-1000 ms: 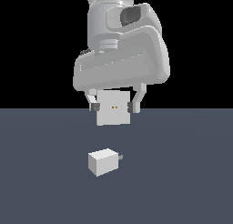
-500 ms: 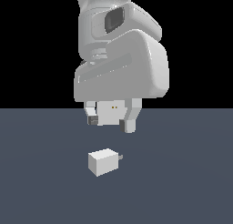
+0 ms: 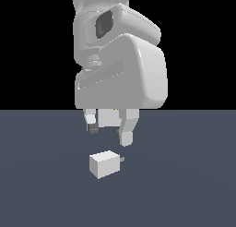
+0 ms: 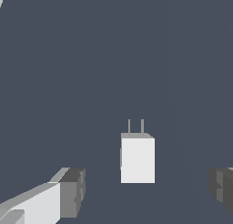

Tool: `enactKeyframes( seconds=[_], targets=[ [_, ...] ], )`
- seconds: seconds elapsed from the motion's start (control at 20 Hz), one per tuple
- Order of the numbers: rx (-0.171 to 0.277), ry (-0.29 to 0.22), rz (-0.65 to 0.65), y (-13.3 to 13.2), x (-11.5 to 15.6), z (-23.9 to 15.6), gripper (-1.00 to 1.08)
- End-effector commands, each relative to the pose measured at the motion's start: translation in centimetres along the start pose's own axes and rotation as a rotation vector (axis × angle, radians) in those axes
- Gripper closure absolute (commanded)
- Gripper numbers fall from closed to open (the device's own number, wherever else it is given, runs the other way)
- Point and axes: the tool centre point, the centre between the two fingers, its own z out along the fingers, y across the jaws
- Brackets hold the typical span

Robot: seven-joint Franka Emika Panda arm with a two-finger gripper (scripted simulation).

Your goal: Plug the charger into the wall socket.

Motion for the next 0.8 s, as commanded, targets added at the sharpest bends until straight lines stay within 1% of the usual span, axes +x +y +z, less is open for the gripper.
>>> enactKeyframes(
  seconds=[0.0, 0.35, 0.75],
  targets=[
    [0.0, 0.0, 0.006, 0.0, -0.1, 0.1, -0.92],
    [0.0, 0.0, 0.004, 0.0, -0.1, 0.5, -0.92],
    [0.0, -0.001, 0.005, 0.1, -0.2, 3.8, -0.92]
  ],
)
